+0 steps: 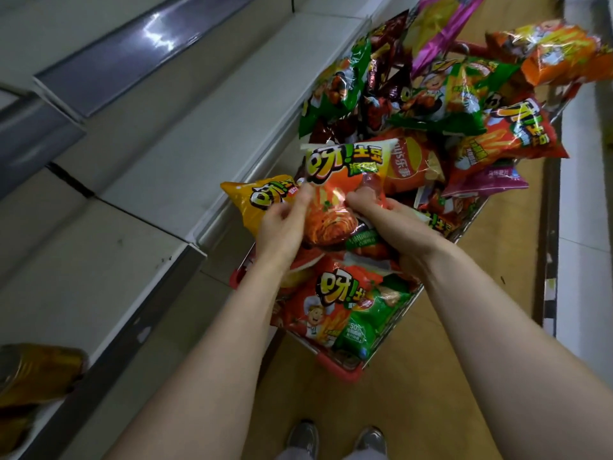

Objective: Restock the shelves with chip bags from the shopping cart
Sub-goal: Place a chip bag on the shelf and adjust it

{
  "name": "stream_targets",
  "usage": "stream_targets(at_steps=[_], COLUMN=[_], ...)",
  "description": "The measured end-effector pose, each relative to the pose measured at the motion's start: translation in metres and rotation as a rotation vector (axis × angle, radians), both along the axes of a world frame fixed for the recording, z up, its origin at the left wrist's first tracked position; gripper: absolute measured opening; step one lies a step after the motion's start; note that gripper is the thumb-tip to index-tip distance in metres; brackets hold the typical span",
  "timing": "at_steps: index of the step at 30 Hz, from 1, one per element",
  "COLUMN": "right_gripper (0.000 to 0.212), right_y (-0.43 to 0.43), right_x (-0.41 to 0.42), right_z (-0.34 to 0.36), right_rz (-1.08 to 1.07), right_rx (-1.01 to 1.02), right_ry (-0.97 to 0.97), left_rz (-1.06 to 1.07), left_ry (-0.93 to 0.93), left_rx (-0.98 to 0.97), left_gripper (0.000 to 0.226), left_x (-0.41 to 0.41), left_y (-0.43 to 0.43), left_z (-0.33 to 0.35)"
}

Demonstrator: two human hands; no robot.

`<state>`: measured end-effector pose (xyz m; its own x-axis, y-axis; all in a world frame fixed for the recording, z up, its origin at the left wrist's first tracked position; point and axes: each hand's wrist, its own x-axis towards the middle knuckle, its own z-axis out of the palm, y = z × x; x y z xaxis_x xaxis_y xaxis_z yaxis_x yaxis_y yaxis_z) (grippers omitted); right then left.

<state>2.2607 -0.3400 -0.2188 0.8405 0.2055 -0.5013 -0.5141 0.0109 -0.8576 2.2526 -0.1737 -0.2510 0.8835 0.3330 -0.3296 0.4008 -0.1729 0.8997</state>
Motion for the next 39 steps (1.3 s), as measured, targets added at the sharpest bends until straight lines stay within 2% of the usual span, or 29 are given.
stream_targets(at_steps=[2, 4, 6, 9, 12, 15, 18, 22, 25, 27, 29, 31, 35, 36, 39], right_gripper=[0.037, 0.042, 0.041, 0.04, 0.043, 0.049, 0.048, 0.048, 0.074, 0.102, 0.114, 0.104, 0.048, 0.044, 0.054], right_y=[0.005, 0.008, 0.011, 0.013, 0.014, 0.012, 0.009, 0.009, 0.014, 0.017, 0.016, 0.011, -0.003, -0.008, -0.027], right_x=[0.0, -0.002, -0.004, -0.007, -0.009, -0.012, -0.016, -0.015, -0.018, -0.023, -0.031, -0.039, -0.065, -0.072, -0.096], right_z=[-0.005, -0.01, -0.016, -0.022, -0.026, -0.029, -0.019, 0.003, 0.023, 0.038, 0.054, 0.067, 0.096, 0.102, 0.115], right_rz=[-0.066, -0.075, -0.074, -0.061, -0.032, -0.017, -0.036, -0.022, -0.022, -0.049, -0.105, -0.171, -0.233, -0.246, -0.311], right_rx=[0.01, 0.011, -0.012, -0.034, -0.072, -0.085, -0.033, -0.052, -0.112, -0.187, -0.225, -0.21, -0.155, -0.141, -0.126], right_ry=[-0.007, 0.005, 0.016, 0.016, 0.016, 0.004, -0.002, -0.022, -0.103, -0.17, -0.21, -0.281, -0.381, -0.399, -0.432], left_rz=[0.262, 0.362, 0.353, 0.304, 0.254, 0.272, 0.257, 0.143, 0.043, -0.039, -0.098, -0.163, -0.29, -0.324, -0.449], left_ry=[0.001, 0.185, 0.363, 0.377, 0.356, 0.254, 0.143, 0.047, 0.004, -0.047, -0.097, -0.122, -0.177, -0.188, -0.219], left_rx=[0.279, 0.368, 0.211, 0.038, 0.049, 0.059, -0.009, -0.107, -0.218, -0.294, -0.357, -0.396, -0.415, -0.398, -0.335], left_gripper=[0.073, 0.097, 0.115, 0.121, 0.111, 0.079, 0.052, 0.038, 0.032, 0.043, 0.055, 0.066, 0.068, 0.064, 0.054], left_x=[0.012, 0.021, 0.028, 0.034, 0.037, 0.035, 0.026, 0.011, 0.006, 0.005, 0.005, 0.007, 0.006, 0.005, -0.003], left_y=[0.019, 0.035, 0.041, 0.039, 0.036, 0.041, 0.051, 0.055, 0.05, 0.046, 0.041, 0.033, 0.009, 0.002, -0.02], left_z=[-0.013, -0.028, -0.04, -0.046, -0.046, -0.041, -0.03, -0.009, 0.009, 0.02, 0.033, 0.045, 0.068, 0.072, 0.083])
